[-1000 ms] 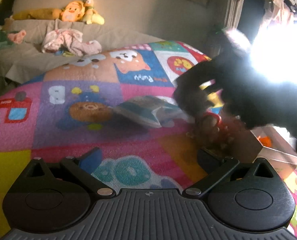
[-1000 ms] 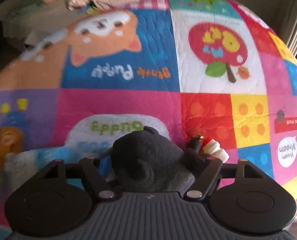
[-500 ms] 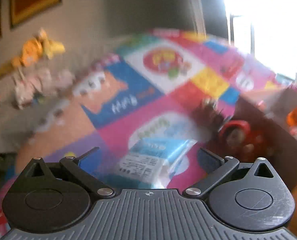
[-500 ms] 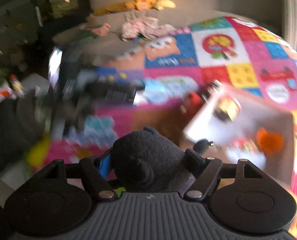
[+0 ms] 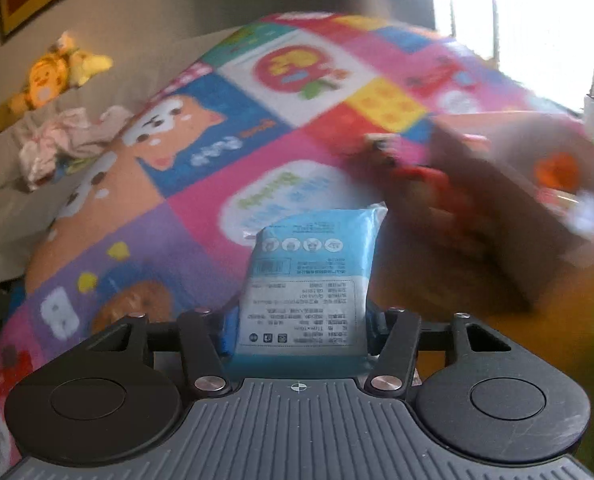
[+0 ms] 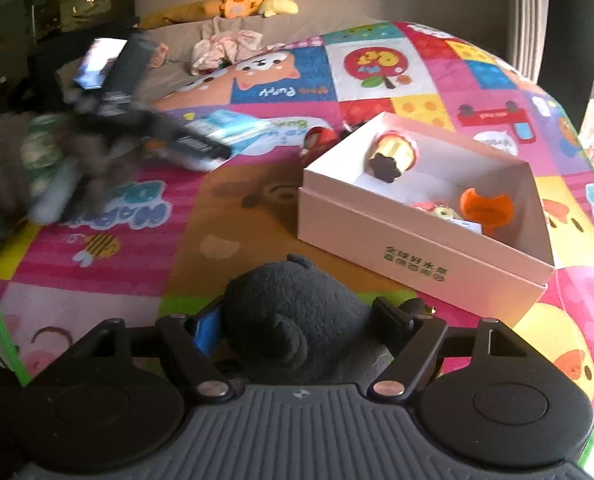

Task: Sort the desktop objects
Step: 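Carry the black plush with the right gripper while the left gripper carries the wipes pack toward the box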

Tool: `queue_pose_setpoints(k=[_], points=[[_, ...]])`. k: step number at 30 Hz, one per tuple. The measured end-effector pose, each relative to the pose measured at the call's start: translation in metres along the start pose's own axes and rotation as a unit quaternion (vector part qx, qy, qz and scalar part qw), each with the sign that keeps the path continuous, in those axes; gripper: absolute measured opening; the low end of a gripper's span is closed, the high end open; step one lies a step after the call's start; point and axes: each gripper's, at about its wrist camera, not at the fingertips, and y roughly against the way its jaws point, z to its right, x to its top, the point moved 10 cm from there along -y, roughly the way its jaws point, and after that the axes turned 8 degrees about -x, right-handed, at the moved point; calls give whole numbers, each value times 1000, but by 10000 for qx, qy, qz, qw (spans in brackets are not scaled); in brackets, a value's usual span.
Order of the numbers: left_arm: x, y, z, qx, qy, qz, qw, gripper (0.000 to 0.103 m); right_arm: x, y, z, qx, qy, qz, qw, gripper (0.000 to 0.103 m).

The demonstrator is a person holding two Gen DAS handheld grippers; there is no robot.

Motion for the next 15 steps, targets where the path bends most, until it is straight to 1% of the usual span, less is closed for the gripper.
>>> queue_pose_setpoints(k=[3, 4, 6, 8, 9, 10, 11, 13, 15], points=[[-20, 29, 37, -475, -41, 57, 9988, 66, -2, 1, 3, 13, -117, -5, 9999, 87], [-27, 36, 48, -687, 23, 52, 9976, 70, -3, 2, 4, 17, -145, -14, 9999, 88], [-38, 47, 63, -1023, 176, 40, 9946, 76, -4, 5, 6, 61, -205, -33, 9998, 92], [-46, 55, 77, -1330, 319, 7, 9906, 80, -5, 10, 8, 239, -352, -54, 9991, 97], [-49, 59, 84, -1517, 355, -23, 9878, 86, -5, 14, 10, 352, -457, -61, 9983, 99], [-52, 63, 91, -1770, 367, -65, 9835, 89, -5, 17, 12, 465, -573, -63, 9973, 100], [-53, 68, 98, -1987, 346, -69, 9794, 90, -5, 21, 15, 557, -694, -58, 9960, 101], [-52, 78, 107, -2139, 262, 31, 9765, 96, -4, 28, 20, 637, -926, -19, 9937, 103], [-45, 85, 107, -1942, 178, 223, 9805, 96, -2, 33, 28, 701, -1153, 21, 9908, 103]])
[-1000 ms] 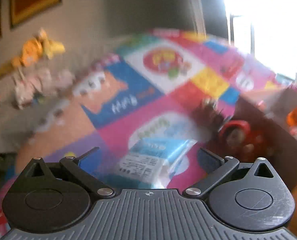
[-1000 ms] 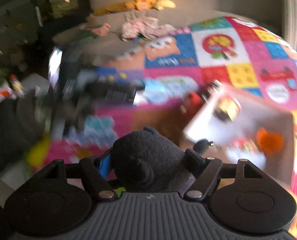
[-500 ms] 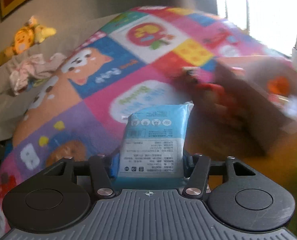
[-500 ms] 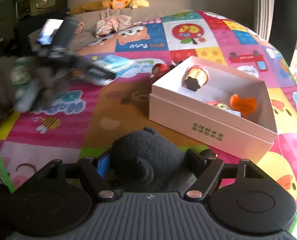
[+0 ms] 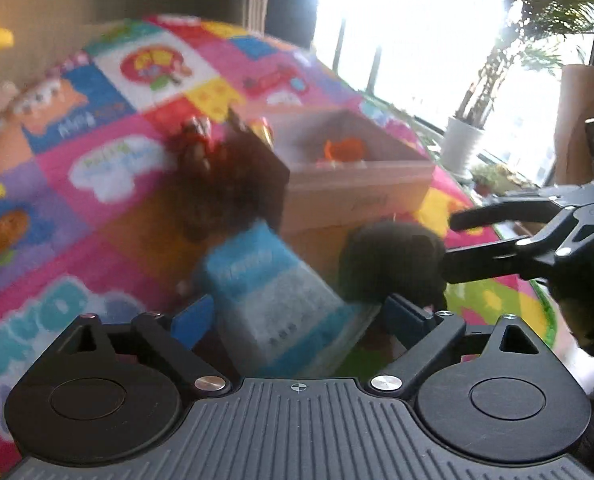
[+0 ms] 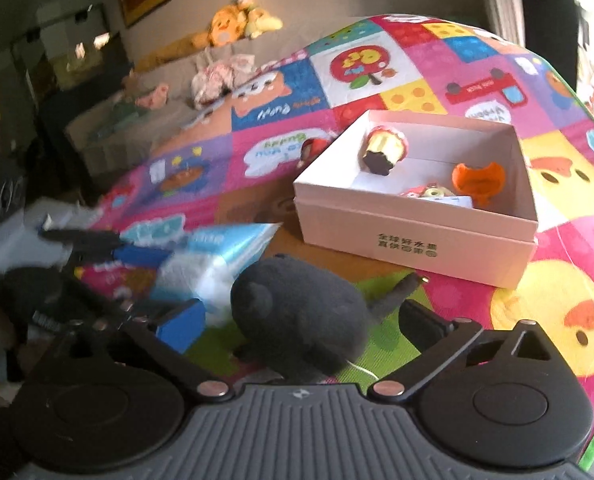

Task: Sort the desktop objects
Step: 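Carry the black plush with the right gripper while the left gripper carries the wipes pack toward the box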

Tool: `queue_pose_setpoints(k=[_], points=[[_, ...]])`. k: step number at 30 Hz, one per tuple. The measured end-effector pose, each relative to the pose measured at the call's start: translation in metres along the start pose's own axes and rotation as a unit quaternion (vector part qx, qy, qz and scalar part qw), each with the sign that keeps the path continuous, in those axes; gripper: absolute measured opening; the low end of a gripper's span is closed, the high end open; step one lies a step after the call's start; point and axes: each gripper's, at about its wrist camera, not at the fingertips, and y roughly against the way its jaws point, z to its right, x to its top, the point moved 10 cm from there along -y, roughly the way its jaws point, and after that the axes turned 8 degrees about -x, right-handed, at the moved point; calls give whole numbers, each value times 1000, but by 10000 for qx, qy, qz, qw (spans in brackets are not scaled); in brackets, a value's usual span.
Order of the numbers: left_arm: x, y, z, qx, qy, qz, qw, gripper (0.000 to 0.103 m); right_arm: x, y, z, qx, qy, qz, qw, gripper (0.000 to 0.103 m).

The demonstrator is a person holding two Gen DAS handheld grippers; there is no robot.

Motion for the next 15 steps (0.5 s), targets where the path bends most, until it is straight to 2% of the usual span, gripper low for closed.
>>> queue_pose_setpoints(k=[3, 7, 10, 12, 15], points=[[9, 1, -7, 355, 21, 126, 9993, 97, 8, 6, 12, 60, -431, 143, 9990, 103], [3, -8, -4, 313, 19, -65, 9995, 97, 20, -3, 37, -143, -1085, 247, 9937, 102], [-5, -14, 0, 338, -115, -194, 9992, 98, 25, -20, 50, 44, -1503, 106, 9886, 92], [-8, -16, -3, 490, -206, -238, 9983, 99, 22, -31, 47, 238, -1502, -75, 9883, 90], [-9, -12, -11, 664, -205, -257, 9973, 100, 7, -41, 22, 659, -998, -428, 9919, 90]])
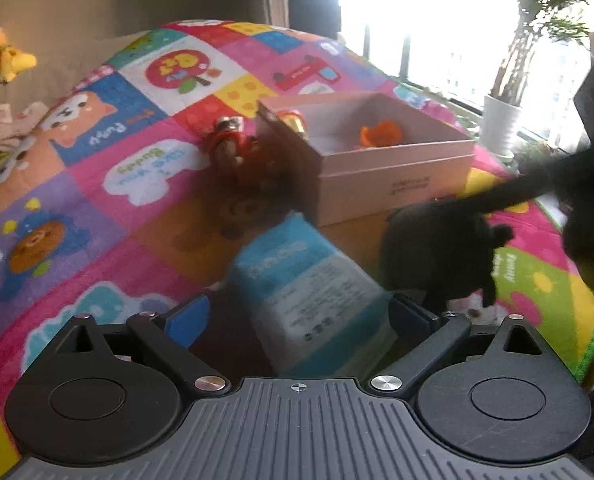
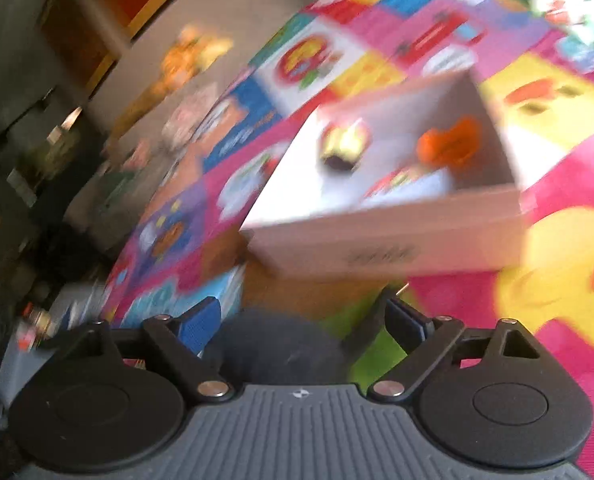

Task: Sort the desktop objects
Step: 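Carry the black plush with the right gripper while the left gripper carries the wipes pack toward the box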

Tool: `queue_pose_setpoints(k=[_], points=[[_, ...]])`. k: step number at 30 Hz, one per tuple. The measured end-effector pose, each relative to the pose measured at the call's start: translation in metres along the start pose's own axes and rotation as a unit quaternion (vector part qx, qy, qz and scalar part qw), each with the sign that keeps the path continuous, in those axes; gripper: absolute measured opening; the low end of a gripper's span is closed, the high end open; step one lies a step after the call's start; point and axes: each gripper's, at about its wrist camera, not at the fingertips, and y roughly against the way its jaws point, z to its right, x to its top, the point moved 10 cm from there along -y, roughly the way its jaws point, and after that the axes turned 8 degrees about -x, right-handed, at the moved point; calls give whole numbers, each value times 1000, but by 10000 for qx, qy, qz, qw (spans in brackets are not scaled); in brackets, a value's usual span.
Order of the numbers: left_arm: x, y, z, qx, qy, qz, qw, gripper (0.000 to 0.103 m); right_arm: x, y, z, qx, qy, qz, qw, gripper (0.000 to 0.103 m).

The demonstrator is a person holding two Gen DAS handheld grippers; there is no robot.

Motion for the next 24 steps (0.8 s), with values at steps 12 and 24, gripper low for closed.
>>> queue_pose_setpoints(k=[12, 24], points=[[15, -4, -16, -251, 901, -42, 9956, 100, -19, -16, -36, -829, 1638, 437, 9820, 84], [4, -33, -5, 368, 312, -326, 9983, 80, -17, 64, -13, -857, 1201, 723, 9864, 59]])
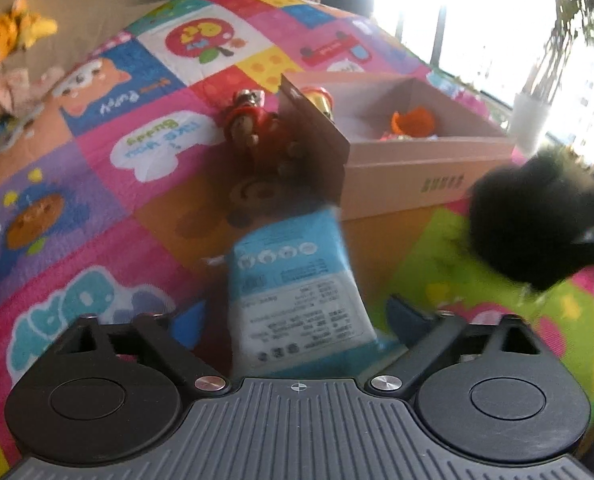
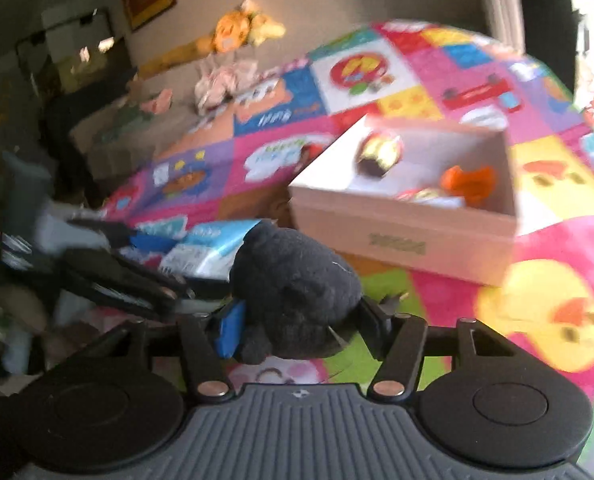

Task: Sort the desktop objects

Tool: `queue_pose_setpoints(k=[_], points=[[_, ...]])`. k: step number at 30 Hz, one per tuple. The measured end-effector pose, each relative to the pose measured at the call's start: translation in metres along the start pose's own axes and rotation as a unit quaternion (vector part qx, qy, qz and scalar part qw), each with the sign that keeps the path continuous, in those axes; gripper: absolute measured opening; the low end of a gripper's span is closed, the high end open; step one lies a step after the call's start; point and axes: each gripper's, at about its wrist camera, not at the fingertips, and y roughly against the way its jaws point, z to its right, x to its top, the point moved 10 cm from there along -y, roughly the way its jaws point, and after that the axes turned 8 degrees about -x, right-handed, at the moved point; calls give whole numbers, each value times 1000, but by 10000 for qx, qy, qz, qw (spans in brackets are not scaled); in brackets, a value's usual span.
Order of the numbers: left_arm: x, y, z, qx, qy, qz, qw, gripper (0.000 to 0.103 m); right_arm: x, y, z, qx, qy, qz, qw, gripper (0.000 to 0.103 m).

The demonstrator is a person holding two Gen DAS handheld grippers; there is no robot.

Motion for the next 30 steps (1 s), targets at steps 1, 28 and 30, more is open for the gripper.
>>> queue_pose_setpoints(k=[1, 28, 30], points=[[0, -2, 1, 74, -98, -4, 9999, 68, 1, 8, 6, -104, -13, 74, 9999, 59], [130, 76, 90, -148, -2652, 1977, 9436, 60, 3, 9, 14, -558, 490, -26, 9972, 65], [160, 70, 97, -91, -2726, 2180, 9371, 60, 29, 38, 26, -472, 143, 341, 9982, 65]])
